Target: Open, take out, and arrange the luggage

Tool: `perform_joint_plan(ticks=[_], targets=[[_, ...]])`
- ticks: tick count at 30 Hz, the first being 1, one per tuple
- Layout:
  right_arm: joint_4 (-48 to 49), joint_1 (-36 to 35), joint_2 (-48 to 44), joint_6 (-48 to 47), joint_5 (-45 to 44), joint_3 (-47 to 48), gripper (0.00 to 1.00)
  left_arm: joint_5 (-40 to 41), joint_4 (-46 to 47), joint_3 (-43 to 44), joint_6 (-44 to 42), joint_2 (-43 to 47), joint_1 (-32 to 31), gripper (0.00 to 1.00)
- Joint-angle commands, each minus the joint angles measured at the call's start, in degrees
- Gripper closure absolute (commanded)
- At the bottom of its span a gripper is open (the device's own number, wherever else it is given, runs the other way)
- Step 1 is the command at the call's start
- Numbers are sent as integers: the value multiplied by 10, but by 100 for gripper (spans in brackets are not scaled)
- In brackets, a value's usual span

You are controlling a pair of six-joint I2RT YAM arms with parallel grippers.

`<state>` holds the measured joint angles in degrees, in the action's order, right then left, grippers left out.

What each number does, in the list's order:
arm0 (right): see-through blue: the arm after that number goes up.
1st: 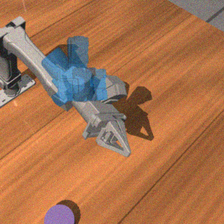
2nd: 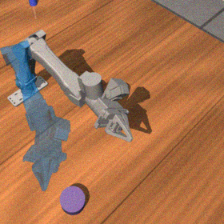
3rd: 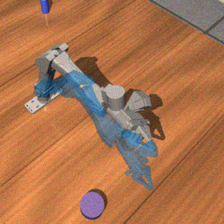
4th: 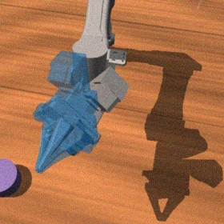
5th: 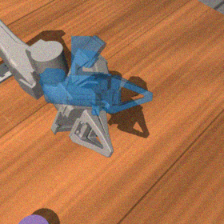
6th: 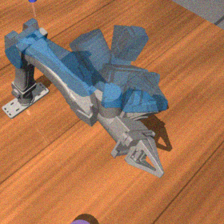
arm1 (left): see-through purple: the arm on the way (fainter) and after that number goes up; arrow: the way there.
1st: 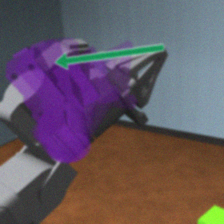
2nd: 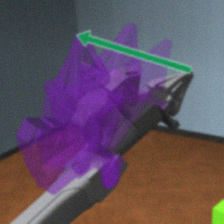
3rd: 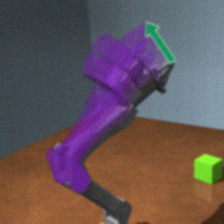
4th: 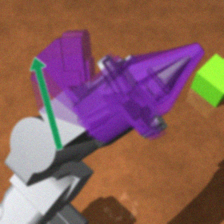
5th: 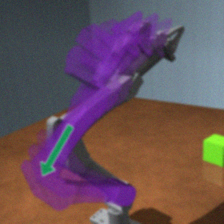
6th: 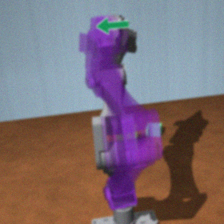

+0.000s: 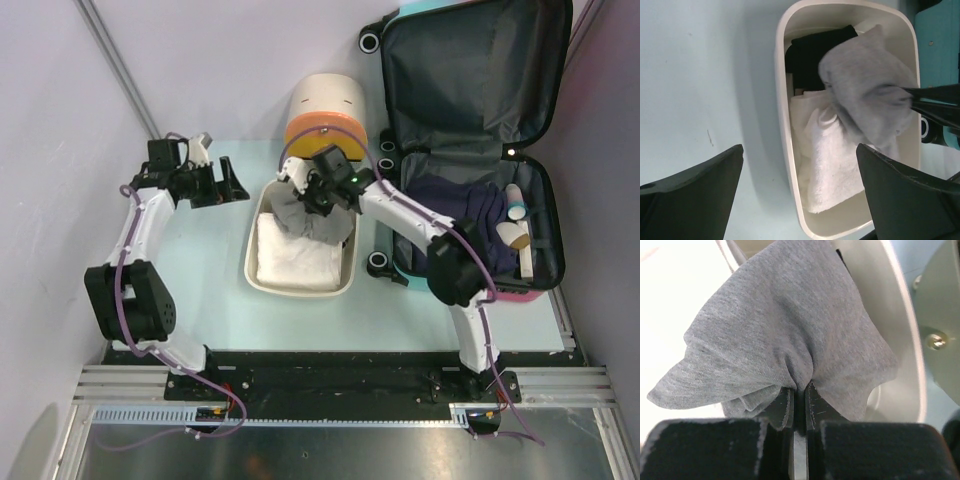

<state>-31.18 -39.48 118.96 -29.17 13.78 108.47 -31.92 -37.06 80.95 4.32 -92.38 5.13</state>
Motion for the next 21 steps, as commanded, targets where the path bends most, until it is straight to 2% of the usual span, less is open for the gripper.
perform_joint_plan(ticks=[1,5,8,9,10,11,14,17,21], targets=[[79,-11,64,-17,-48,47,100,-18,8,-25,3,52,15,0],[74,-17,114,-10,-56,83,100,-18,8,-49,-5,73,15,0],[78,-16,134,-14,-64,80,90,-21,8,-58,-13,78,16,0],[68,-16,138,-13,-65,86,79,-21,7,-59,-14,78,16,0],[63,-15,138,-12,-66,90,73,-24,8,-57,-15,79,16,0],[56,-14,133,1,-63,96,58,-27,8,-55,-16,80,15,0],[23,-11,97,33,-42,126,36,-41,8,-42,-19,77,15,0],[-8,-2,38,53,-16,148,20,-51,8,-22,-21,70,14,0],[-53,32,-40,92,18,135,11,-64,8,10,-26,59,2,0]])
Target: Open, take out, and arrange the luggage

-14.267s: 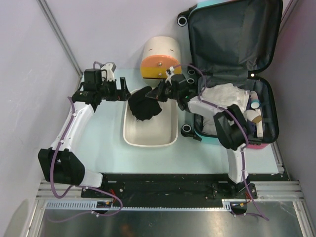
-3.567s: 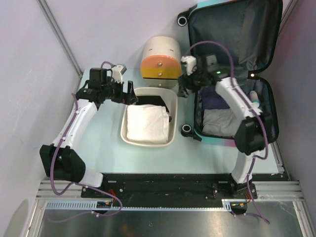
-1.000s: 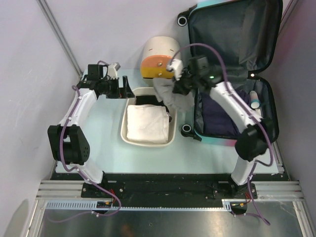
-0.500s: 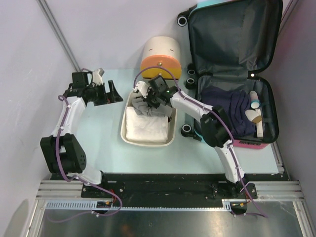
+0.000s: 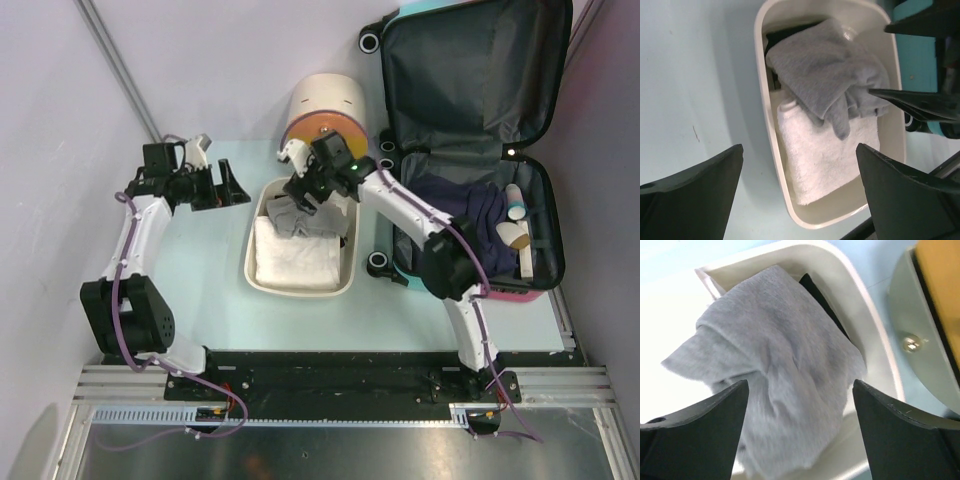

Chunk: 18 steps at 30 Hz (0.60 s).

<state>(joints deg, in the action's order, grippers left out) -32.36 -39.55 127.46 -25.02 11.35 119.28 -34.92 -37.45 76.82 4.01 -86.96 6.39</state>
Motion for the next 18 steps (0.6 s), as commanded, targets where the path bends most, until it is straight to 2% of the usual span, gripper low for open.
perform_joint_plan(ticks=[1,4,6,8,10,14,16,18], targets=[[-52,59,-142,58,50,15,10,-32,12,56,-29,3,-13,0],[-91,109,-207,68,74,-23,9,-25,12,70,-38,1,-29,0],[-123,169,-256,60,87,-83,8,-23,12,78,-52,1,-44,0],[-147,233,-291,20,114,-161,9,-17,12,83,-68,2,-59,0],[-178,278,-333,-20,145,-211,10,-2,12,88,-94,1,-102,0],[-197,345,-368,-72,105,-316,12,5,12,100,-111,-13,-157,0],[-206,359,-359,-54,72,-331,15,9,13,110,-106,-29,-183,0],[-189,359,-353,11,49,-343,20,17,13,121,-102,-42,-203,0]])
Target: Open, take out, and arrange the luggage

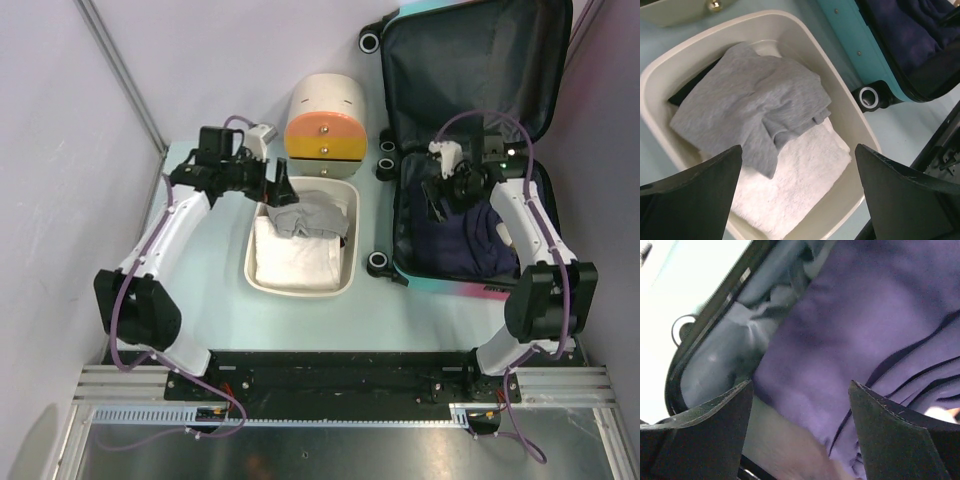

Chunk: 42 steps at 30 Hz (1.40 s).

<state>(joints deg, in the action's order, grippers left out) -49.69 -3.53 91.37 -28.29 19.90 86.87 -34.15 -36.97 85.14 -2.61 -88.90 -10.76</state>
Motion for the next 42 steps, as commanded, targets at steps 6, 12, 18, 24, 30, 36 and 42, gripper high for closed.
perform_joint_plan(ticks=[6,12,18,24,30,36,42], targets=[[81,-34,37,221,-131,-63,16,28,8,56,3,-65,-36,0],[135,-79,102,270,-189,-64,15,62,8,35,17,-62,-36,0],[180,-128,164,279,-344,-64,17,87,8,7,56,-58,-9,0],[163,-140,210,295,-392,-64,19,88,8,3,55,-57,17,0],[181,-107,245,291,-402,-62,25,87,8,5,62,-70,29,0],[165,-115,255,315,-336,-57,4,79,8,5,74,-84,41,0],[152,-80,275,308,-268,-57,3,77,8,3,74,-84,49,0]])
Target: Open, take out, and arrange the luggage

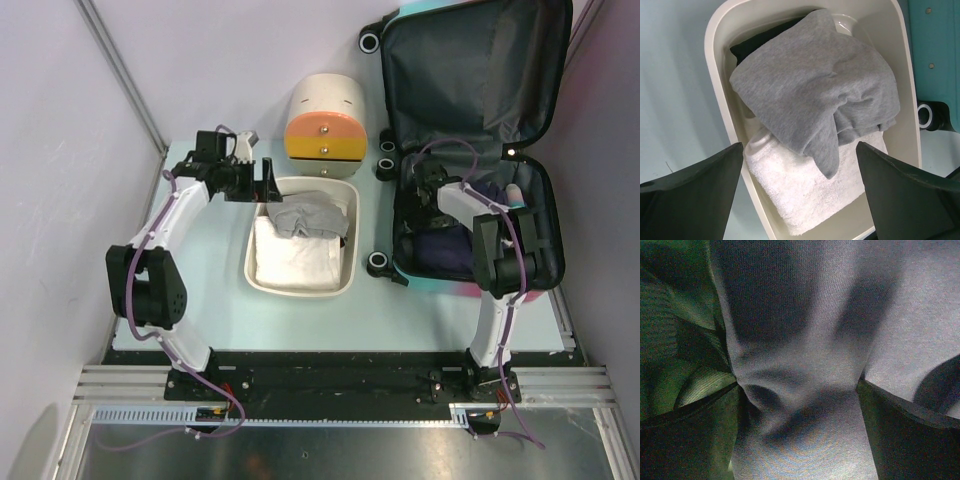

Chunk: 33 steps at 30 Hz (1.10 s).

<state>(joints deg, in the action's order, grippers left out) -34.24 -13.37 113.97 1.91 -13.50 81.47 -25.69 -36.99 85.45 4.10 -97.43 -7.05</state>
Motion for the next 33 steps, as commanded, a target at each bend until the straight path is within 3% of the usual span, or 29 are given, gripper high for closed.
perform_joint_plan(ticks=[1,4,5,7,12,18,26,33], targets=[[-4,27,57,-1,79,-3,9,-6,9,-1,8,1,12,0],[-14,50,61,-17,89,-2,54,-6,9,-5,9,3,14,0],[-14,53,55,-18,96,-2,76,-5,8,-8,9,3,14,0],[-25,62,44,-45,129,12,98,-5,10,-12,10,4,17,0],[-67,104,-27,-44,346,46,100,-15,8,-41,13,9,30,0],[-51,176,-116,-25,493,48,100,-31,11,-86,26,14,69,0],[7,200,-173,69,586,38,100,-37,22,-149,35,22,103,0],[69,144,-210,162,589,33,100,-52,39,-182,53,14,101,2]])
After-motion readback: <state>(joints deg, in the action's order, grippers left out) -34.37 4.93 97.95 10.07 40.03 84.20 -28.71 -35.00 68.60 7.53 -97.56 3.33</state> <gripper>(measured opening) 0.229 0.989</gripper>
